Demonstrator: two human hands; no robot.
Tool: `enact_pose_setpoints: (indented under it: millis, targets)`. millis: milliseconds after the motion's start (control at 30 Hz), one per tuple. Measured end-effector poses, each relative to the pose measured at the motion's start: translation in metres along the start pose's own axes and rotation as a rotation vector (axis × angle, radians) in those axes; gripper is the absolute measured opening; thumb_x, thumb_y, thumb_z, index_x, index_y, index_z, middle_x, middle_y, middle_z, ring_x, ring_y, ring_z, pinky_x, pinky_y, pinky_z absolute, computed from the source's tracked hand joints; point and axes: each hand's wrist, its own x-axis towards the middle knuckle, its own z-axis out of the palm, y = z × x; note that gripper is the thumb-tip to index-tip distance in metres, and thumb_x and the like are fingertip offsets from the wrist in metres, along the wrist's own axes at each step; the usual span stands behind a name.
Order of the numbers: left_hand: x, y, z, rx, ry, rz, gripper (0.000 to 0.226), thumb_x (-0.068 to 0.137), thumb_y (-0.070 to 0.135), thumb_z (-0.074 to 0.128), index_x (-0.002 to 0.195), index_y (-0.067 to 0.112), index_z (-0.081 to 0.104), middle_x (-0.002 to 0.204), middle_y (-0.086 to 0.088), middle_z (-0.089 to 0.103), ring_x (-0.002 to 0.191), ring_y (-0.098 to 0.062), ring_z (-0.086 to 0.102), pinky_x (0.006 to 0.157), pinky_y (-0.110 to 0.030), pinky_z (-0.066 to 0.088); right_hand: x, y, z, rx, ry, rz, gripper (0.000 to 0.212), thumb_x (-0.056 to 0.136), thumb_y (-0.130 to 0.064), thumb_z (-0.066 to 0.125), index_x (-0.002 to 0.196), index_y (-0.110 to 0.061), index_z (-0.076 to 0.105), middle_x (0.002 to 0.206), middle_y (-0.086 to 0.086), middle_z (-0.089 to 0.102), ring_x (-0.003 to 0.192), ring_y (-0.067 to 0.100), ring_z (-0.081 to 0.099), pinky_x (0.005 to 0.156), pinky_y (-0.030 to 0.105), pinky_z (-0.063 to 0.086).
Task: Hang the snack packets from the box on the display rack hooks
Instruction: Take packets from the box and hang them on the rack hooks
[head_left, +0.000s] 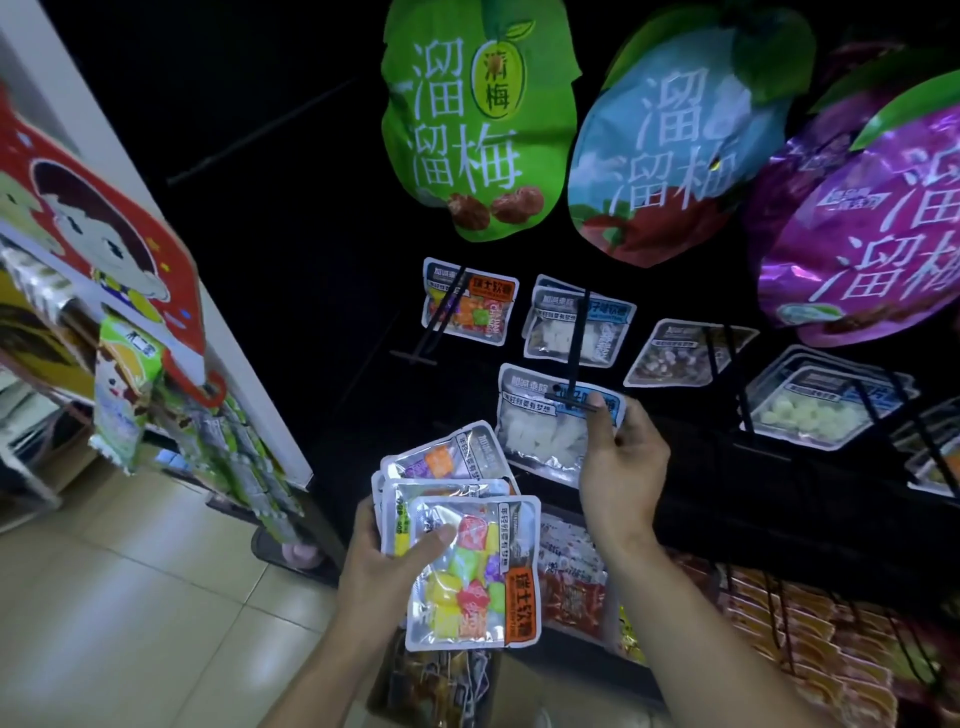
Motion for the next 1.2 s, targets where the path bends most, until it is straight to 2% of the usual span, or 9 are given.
enact_pose_setpoints:
  millis: [133, 333, 467, 600, 700, 933, 1033, 1133, 1200]
  targets:
    - [0.001, -0.011, -0.003, -0.044, 0.039, -0.008, 0.047, 0.083, 0.010, 0.079, 0.105, 0.042, 0.052, 0.083, 0.018, 0.077, 0.068, -0.005, 0.077, 0.047, -0.016, 0.054, 0.002, 0.003, 0.000, 0.016, 0.017, 0.013, 0.019, 0.104, -0.022, 0.057, 0.088, -0.016, 0.065, 0.050, -0.011, 0.038, 0.045, 0.003, 0.031, 0.046, 0.017, 0.030]
    - [-0.001, -0.013, 0.002, -0.082, 0.034, -0.001, 0.047, 0.082, 0.009, 0.077, 0.112, 0.036, 0.054, 0.086, 0.017, 0.078, 0.074, -0.014, 0.079, 0.051, -0.021, 0.058, 0.002, 0.003, -0.006, 0.048, 0.010, 0.015, 0.030, 0.105, -0.020, 0.056, 0.075, -0.025, 0.054, 0.049, -0.012, 0.038, 0.046, 0.003, 0.031, 0.047, 0.015, 0.030]
    - [0.000, -0.016, 0.006, -0.083, 0.058, -0.014, 0.049, 0.077, 0.014, 0.080, 0.116, 0.031, 0.056, 0.092, 0.007, 0.079, 0.078, -0.020, 0.080, 0.053, -0.025, 0.060, 0.012, 0.007, -0.002, 0.077, -0.006, 0.031, 0.019, 0.104, -0.025, 0.057, 0.088, -0.020, 0.066, 0.057, -0.012, 0.043, 0.052, 0.007, 0.037, 0.051, 0.017, 0.035]
    - [0.002, -0.021, 0.010, -0.063, 0.053, 0.001, 0.049, 0.075, 0.016, 0.082, 0.113, 0.035, 0.056, 0.094, 0.012, 0.079, 0.077, -0.015, 0.079, 0.053, -0.022, 0.059, 0.047, 0.016, 0.006, 0.062, 0.008, 0.076, 0.023, 0.103, -0.031, 0.059, 0.106, -0.014, 0.074, 0.087, -0.008, 0.071, 0.081, 0.005, 0.066, 0.076, 0.019, 0.051]
    - [0.003, -0.022, 0.013, -0.054, 0.047, 0.009, 0.055, 0.072, 0.023, 0.084, 0.116, 0.038, 0.054, 0.093, 0.020, 0.077, 0.079, -0.011, 0.079, 0.055, -0.022, 0.059, 0.083, 0.028, 0.013, -0.014, 0.020, 0.073, 0.027, 0.102, -0.033, 0.062, 0.115, -0.014, 0.074, 0.113, 0.005, 0.073, 0.109, 0.018, 0.068, 0.095, 0.032, 0.053]
    - [0.001, -0.013, 0.014, -0.070, 0.057, 0.042, 0.048, 0.083, 0.007, 0.078, 0.114, 0.035, 0.054, 0.088, 0.020, 0.077, 0.075, -0.009, 0.078, 0.052, -0.017, 0.057, 0.114, 0.022, 0.011, -0.097, 0.062, -0.002, 0.025, 0.098, -0.017, 0.067, 0.123, -0.015, 0.070, 0.115, 0.000, 0.071, 0.102, 0.009, 0.066, 0.088, 0.016, 0.053]
    - [0.002, -0.008, 0.015, -0.082, 0.056, 0.054, 0.053, 0.077, 0.017, 0.082, 0.120, 0.030, 0.054, 0.095, 0.014, 0.079, 0.080, -0.014, 0.079, 0.057, -0.022, 0.060, 0.077, 0.011, -0.006, -0.032, 0.122, -0.037, 0.016, 0.094, -0.019, 0.073, 0.109, -0.022, 0.067, 0.105, -0.006, 0.070, 0.096, 0.002, 0.064, 0.081, 0.013, 0.049]
    - [0.004, -0.005, 0.018, -0.084, 0.060, 0.057, 0.065, 0.065, 0.033, 0.085, 0.122, 0.029, 0.054, 0.105, 0.004, 0.079, 0.088, -0.023, 0.079, 0.070, -0.040, 0.064, 0.013, 0.005, -0.025, -0.022, -0.111, 0.171, 0.017, 0.088, -0.030, 0.078, 0.090, -0.018, 0.066, 0.081, -0.007, 0.069, 0.076, 0.008, 0.065, 0.077, 0.032, 0.054]
    - [0.006, -0.004, 0.021, -0.079, 0.057, 0.068, 0.066, 0.063, 0.037, 0.086, 0.121, 0.031, 0.055, 0.105, 0.005, 0.078, 0.090, -0.023, 0.079, 0.079, -0.047, 0.063, -0.026, 0.000, -0.037, -0.079, -0.362, 0.308, 0.029, 0.082, -0.043, 0.079, 0.088, -0.017, 0.067, 0.084, -0.002, 0.072, 0.079, 0.017, 0.069, 0.079, 0.035, 0.056]
